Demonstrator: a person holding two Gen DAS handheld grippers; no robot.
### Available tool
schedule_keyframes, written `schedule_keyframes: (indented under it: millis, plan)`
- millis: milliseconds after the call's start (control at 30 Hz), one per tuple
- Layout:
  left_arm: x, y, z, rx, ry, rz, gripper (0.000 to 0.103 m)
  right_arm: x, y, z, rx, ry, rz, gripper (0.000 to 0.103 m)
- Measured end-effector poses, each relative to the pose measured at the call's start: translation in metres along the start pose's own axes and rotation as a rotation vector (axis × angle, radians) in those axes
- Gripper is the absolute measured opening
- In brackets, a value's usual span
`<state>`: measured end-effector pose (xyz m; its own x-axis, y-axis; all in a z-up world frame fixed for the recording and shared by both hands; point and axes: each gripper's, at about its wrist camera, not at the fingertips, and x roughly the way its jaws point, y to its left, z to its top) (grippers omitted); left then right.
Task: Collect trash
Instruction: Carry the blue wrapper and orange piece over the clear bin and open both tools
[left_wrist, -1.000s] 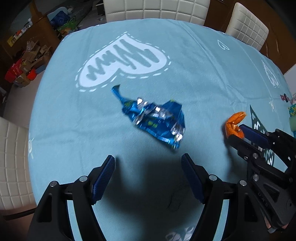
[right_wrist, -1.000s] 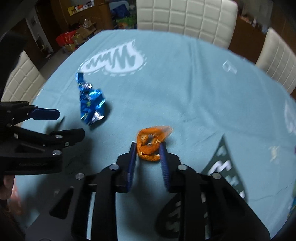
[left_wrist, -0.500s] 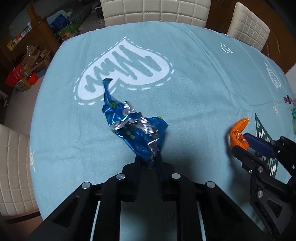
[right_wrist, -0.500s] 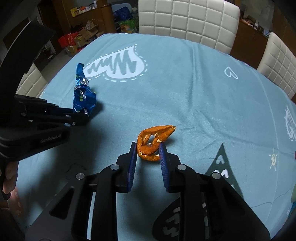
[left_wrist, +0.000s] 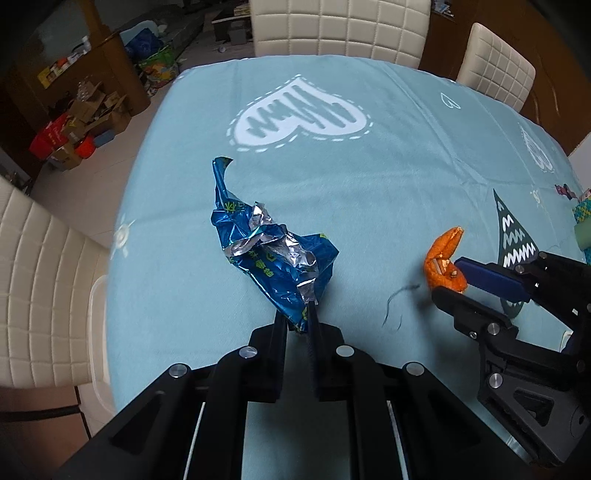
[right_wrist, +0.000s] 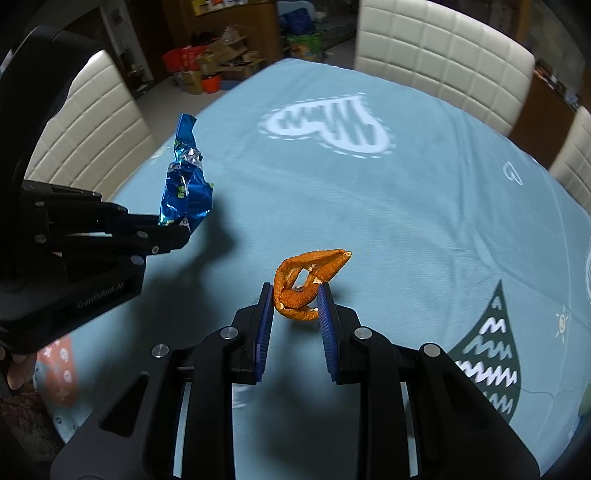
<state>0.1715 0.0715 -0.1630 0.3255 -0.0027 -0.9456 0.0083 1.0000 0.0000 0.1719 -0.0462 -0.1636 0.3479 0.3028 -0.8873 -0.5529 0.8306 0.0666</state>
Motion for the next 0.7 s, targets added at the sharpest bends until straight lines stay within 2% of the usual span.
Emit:
schedule_keyframes:
  millis: [700]
  plan:
    - [-0.048,0.09,-0.088,-0.165,-0.032,0.09,0.01,-0.018,0.13,0.0,-0.198,-0.023,0.088,0.027]
